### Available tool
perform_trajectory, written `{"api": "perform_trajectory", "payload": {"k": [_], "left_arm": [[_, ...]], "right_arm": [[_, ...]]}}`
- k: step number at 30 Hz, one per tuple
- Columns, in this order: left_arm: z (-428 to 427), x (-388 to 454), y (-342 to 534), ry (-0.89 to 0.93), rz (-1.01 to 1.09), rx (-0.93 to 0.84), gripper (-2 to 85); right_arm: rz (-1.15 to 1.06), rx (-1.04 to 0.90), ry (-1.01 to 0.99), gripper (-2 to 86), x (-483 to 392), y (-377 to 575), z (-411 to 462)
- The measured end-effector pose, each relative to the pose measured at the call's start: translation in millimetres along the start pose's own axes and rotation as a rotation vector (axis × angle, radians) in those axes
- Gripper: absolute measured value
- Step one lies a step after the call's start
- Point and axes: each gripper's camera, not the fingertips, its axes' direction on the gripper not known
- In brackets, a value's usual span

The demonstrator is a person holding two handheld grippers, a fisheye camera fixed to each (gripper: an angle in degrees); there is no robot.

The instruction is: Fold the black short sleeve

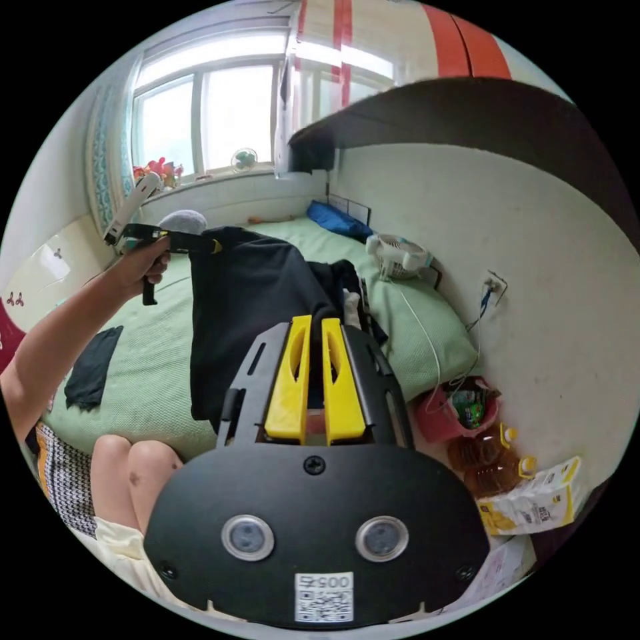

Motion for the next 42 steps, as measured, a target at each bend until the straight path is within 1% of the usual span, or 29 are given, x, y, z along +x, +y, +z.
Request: {"api": "perform_trajectory", "payload": {"k": [2,5,7,8,10,16,18,19,20,22,24,27,31,34,36,37,40,42], "left_arm": [[25.2,-1.6,7.9,0.053,-0.063,-0.021,5.2],[40.8,-6.9,16.4,0.115,-0.109,-0.004,5.3],[45.3,-2.8,17.3,0.101,-0.075,-0.009,5.6],[47.5,2.8,17.1,0.064,-0.027,-0.020,6.0],[50.5,7.9,17.1,0.024,0.002,-0.038,7.0],[57.7,-10.3,25.9,0.099,-0.085,-0.064,11.0],[54.0,-17.0,33.5,0.128,-0.098,-0.042,11.5],[47.5,-21.3,41.1,0.135,-0.102,0.006,11.4],[38.8,-26.4,49.7,0.128,-0.108,0.060,11.1],[25.7,-36.2,61.3,0.112,-0.110,0.108,10.7],[14.8,-47.7,72.1,0.097,-0.108,0.116,10.5],[-2.7,-69.2,96.8,-0.003,-0.134,0.113,7.6],[-25.8,-102.6,146.2,-0.086,-0.151,0.093,5.9],[-48.0,-129.5,191.6,-0.113,-0.195,0.074,6.1],[-63.7,-145.1,222.1,-0.125,-0.213,0.057,5.9],[-75.9,-155.9,245.1,-0.133,-0.233,0.046,5.8],[-109.2,-181.1,310.1,-0.115,-0.320,0.021,5.4],[-130.8,-189.9,352.0,-0.136,-0.346,0.011,5.3]], "right_arm": [[0.026,-0.070,0.032,-0.9,10.0,10.4,31.0],[0.078,-0.149,-0.001,-0.5,18.5,18.8,62.5],[0.068,-0.174,-0.002,-0.1,17.5,19.7,73.5],[0.053,-0.192,0.014,0.2,15.5,19.3,80.7],[0.029,-0.232,0.034,0.4,11.8,18.0,94.1],[0.028,-0.270,0.060,0.8,2.1,20.6,129.7],[0.030,-0.270,0.057,0.9,0.0,22.3,136.4],[0.031,-0.272,0.055,1.1,-0.8,23.3,140.5],[0.031,-0.276,0.050,1.4,-1.2,24.0,144.7],[0.032,-0.284,0.043,2.0,-1.4,24.2,151.4],[0.035,-0.294,0.034,2.5,-2.2,23.5,158.0],[0.043,-0.317,0.044,3.3,-7.1,22.6,171.1],[0.012,-0.371,0.099,3.6,-20.8,18.5,188.7],[-0.005,-0.392,0.127,3.3,-26.3,12.4,181.2],[0.009,-0.372,0.141,2.9,-27.6,11.0,165.1],[0.000,-0.353,0.189,2.8,-33.0,11.1,150.6],[-0.080,-0.285,0.271,2.8,-63.3,14.1,114.1],[-0.128,-0.256,0.220,3.0,-87.9,17.9,98.9]]}}
